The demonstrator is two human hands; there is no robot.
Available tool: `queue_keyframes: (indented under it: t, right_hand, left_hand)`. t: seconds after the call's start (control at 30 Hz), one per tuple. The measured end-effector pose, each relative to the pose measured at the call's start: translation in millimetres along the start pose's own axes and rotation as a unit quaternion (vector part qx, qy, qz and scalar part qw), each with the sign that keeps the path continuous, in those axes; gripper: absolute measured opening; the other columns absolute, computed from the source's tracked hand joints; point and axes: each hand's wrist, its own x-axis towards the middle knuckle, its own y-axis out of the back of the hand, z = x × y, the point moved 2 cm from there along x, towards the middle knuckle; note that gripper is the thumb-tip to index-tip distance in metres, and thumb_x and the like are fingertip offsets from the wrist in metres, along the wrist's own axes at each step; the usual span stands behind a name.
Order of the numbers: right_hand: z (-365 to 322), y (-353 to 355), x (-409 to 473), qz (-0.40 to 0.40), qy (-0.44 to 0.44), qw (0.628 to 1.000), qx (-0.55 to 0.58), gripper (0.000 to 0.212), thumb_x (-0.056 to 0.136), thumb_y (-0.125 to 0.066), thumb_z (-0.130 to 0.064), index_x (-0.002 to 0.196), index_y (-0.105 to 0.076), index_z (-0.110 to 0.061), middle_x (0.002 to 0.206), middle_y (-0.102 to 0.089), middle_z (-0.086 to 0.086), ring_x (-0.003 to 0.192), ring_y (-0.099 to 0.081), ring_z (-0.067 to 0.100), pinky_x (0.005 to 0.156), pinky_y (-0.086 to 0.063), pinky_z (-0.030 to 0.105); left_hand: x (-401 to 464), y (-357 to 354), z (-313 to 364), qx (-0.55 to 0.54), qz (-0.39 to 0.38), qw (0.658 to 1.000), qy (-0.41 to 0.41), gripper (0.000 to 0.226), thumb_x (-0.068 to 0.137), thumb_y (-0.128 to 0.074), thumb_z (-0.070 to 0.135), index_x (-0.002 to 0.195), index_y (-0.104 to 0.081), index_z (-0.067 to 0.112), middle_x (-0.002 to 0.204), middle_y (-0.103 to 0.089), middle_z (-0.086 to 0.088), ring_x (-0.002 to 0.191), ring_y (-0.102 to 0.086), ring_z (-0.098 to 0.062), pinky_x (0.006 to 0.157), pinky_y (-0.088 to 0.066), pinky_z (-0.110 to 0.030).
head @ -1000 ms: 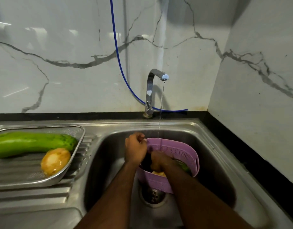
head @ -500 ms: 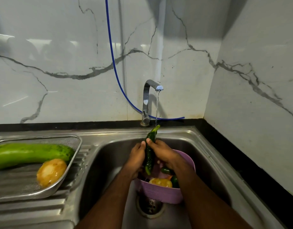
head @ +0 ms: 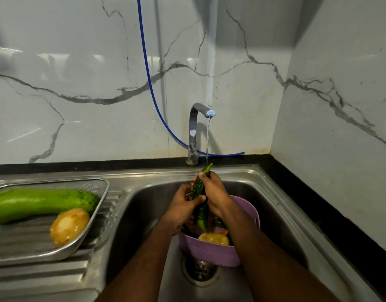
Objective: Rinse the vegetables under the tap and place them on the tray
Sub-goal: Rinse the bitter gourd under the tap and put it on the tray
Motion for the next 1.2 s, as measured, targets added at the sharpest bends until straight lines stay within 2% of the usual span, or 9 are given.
queue_keyframes:
  t: [0.1,0.3,0.4,0.6,0.67,0.77,0.93,1.1,1.2]
  right_hand:
    - [-4.6,-4.7,1.5,0.011,0.021,0.999,0.048,0.013,0.106,-0.051,-0.015,0.113,-0.06,-0.019,0.113,-0.069,0.01,0.102,-0.07,0.023,0.085,-0.062,0.042]
    - [-11.7,-6.3,1.3,0.035,0.001,0.99,0.135,0.024,0.108,-0.049,-0.034,0.104,-0.061,-0.013,0.089,-0.065,0.008,0.077,-0.066,0.02,0.072,-0.06,0.037]
    - [-20.9,-3.1,1.1,0.04,-0.009,0.978,0.206,0.033,0.106,-0.048,-0.041,0.098,-0.06,-0.011,0.073,-0.061,0.006,0.065,-0.061,0.019,0.067,-0.056,0.036]
    - [-19.9,-3.5,-5.8,-0.012,-0.046,0.979,0.197,0.038,0.108,-0.044,-0.041,0.111,-0.061,-0.007,0.077,-0.067,0.009,0.067,-0.065,0.022,0.066,-0.06,0.037]
    - [-19.9,-3.6,-7.8,-0.017,-0.042,0.984,0.17,0.029,0.109,-0.046,-0.032,0.12,-0.059,-0.009,0.091,-0.07,0.012,0.076,-0.067,0.022,0.072,-0.061,0.036]
    - [-14.5,-4.4,-5.2,0.001,-0.015,0.996,0.092,0.019,0.108,-0.049,-0.024,0.116,-0.062,-0.012,0.1,-0.067,0.009,0.085,-0.064,0.02,0.084,-0.057,0.036]
    - [-15.8,-4.4,-1.3,0.051,0.037,0.998,-0.001,0.036,0.11,-0.04,-0.038,0.112,-0.067,-0.015,0.098,-0.064,0.006,0.086,-0.061,0.019,0.077,-0.052,0.033]
    - [-17.1,-2.2,1.5,0.043,0.022,0.999,0.016,0.042,0.108,-0.042,-0.044,0.1,-0.065,-0.01,0.079,-0.061,0.005,0.069,-0.059,0.018,0.075,-0.054,0.036]
    - [-16.8,0.1,-0.2,-0.001,0.005,1.0,-0.001,0.026,0.109,-0.046,-0.03,0.113,-0.066,-0.015,0.095,-0.065,0.006,0.079,-0.062,0.018,0.071,-0.057,0.033]
  left_hand:
    - [1.3,2.0,-2.1,0.009,0.01,1.0,-0.017,0.036,0.088,-0.071,0.01,0.115,-0.055,0.028,0.115,-0.068,-0.001,0.102,-0.067,-0.015,0.088,-0.059,-0.039]
    - [0.3,5.6,-2.0,-0.017,0.018,1.0,0.012,0.044,0.081,-0.08,0.027,0.114,-0.058,0.009,0.102,-0.071,-0.007,0.089,-0.07,-0.019,0.069,-0.058,-0.026]
    - [-2.1,2.8,-3.0,-0.072,-0.075,0.989,0.101,0.054,0.093,-0.053,0.059,0.117,-0.068,0.012,0.1,-0.073,-0.008,0.085,-0.07,-0.022,0.066,-0.055,-0.029]
    - [-2.8,-3.0,-1.0,-0.103,-0.059,0.986,0.12,0.06,0.102,-0.032,0.055,0.113,-0.066,0.007,0.078,-0.067,-0.01,0.064,-0.062,-0.021,0.053,-0.05,-0.029]
    - [-0.5,-3.0,-1.5,-0.061,-0.037,0.993,0.09,0.049,0.104,-0.032,0.05,0.11,-0.065,0.014,0.086,-0.07,-0.007,0.073,-0.066,-0.019,0.059,-0.054,-0.03]
    - [7.3,-0.6,-7.0,0.046,-0.013,0.999,0.019,0.034,0.102,-0.045,0.045,0.12,-0.058,0.018,0.112,-0.068,-0.008,0.1,-0.067,-0.021,0.093,-0.056,-0.045]
    - [9.3,3.5,-12.2,0.164,0.035,0.985,-0.036,0.048,0.078,-0.081,0.037,0.104,-0.05,0.012,0.099,-0.066,-0.01,0.091,-0.066,-0.024,0.081,-0.059,-0.046]
    - [11.5,3.3,-13.6,0.145,0.017,0.989,-0.027,0.055,0.065,-0.085,0.048,0.104,-0.056,0.022,0.101,-0.071,-0.002,0.09,-0.072,-0.02,0.078,-0.061,-0.046]
    - [12.2,6.8,-14.2,0.135,0.005,0.99,-0.028,0.067,0.052,-0.08,0.063,0.108,-0.064,0.03,0.104,-0.072,0.003,0.094,-0.071,-0.015,0.087,-0.059,-0.044]
